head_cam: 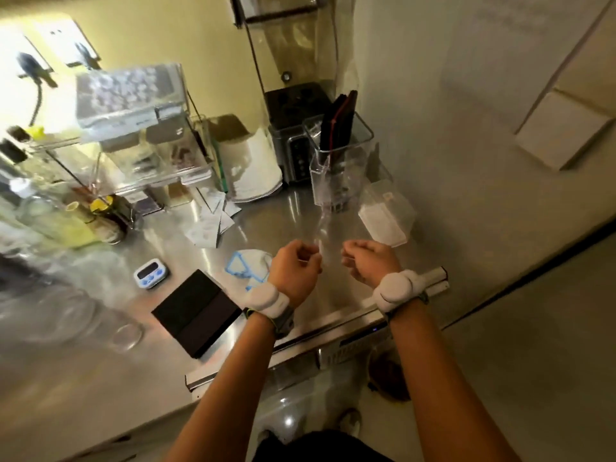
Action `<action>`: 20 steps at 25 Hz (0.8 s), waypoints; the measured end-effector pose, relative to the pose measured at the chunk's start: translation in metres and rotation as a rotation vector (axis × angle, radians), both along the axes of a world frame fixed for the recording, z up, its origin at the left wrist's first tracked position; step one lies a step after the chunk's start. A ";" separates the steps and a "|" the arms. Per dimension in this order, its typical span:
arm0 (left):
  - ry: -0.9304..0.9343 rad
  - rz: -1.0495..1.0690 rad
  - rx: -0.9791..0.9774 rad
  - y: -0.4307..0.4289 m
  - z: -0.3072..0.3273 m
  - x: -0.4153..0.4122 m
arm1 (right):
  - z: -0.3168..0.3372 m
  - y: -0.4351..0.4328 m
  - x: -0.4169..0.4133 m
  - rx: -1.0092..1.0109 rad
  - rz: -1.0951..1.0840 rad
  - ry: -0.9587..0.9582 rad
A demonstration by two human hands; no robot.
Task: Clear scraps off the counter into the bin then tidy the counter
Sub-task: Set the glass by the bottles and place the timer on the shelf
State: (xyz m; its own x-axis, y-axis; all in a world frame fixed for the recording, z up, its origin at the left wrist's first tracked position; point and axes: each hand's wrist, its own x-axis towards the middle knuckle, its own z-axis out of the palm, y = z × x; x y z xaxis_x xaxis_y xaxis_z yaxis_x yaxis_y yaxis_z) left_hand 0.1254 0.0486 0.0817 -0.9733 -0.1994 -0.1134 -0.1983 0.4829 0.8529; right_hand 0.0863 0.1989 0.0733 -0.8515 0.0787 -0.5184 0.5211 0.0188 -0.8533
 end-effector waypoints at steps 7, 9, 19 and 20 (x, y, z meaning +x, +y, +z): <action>0.002 0.202 0.030 -0.110 0.005 0.050 | 0.016 -0.122 0.024 -0.039 0.180 0.007; 0.004 0.269 -0.003 -0.134 0.005 0.064 | 0.020 -0.152 0.033 -0.057 0.225 -0.002; -0.027 0.384 -0.034 -0.247 -0.006 0.141 | 0.021 -0.280 0.082 -0.023 0.411 -0.046; -0.042 0.382 -0.042 -0.255 -0.010 0.148 | 0.019 -0.291 0.085 0.001 0.427 -0.047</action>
